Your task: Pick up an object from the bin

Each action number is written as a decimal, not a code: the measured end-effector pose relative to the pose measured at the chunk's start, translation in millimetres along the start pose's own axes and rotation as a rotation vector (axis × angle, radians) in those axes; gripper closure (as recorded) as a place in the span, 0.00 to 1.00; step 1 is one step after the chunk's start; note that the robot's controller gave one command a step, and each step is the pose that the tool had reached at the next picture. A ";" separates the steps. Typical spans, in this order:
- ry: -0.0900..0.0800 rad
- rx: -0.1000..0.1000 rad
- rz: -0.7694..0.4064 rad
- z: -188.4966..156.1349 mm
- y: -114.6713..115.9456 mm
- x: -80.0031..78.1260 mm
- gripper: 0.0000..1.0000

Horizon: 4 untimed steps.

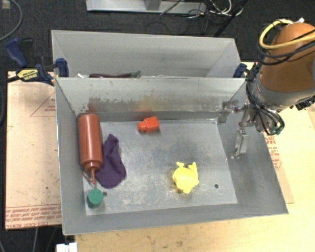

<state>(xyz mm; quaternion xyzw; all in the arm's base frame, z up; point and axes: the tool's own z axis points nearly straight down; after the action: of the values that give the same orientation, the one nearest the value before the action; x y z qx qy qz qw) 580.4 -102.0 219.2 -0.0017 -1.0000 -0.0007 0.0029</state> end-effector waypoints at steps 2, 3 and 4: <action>-0.007 0.002 -0.010 28.2 38.3 25.5 0.00; -0.010 -0.001 -0.110 75.8 41.9 27.1 0.00; -0.011 0.002 -0.108 85.8 38.5 30.3 0.00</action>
Offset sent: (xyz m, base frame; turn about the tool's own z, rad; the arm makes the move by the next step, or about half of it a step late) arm -0.0392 0.0584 -0.0445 -0.0144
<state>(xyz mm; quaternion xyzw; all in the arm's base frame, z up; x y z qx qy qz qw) 549.7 -63.3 133.7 0.0520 -0.9986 0.0000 -0.0026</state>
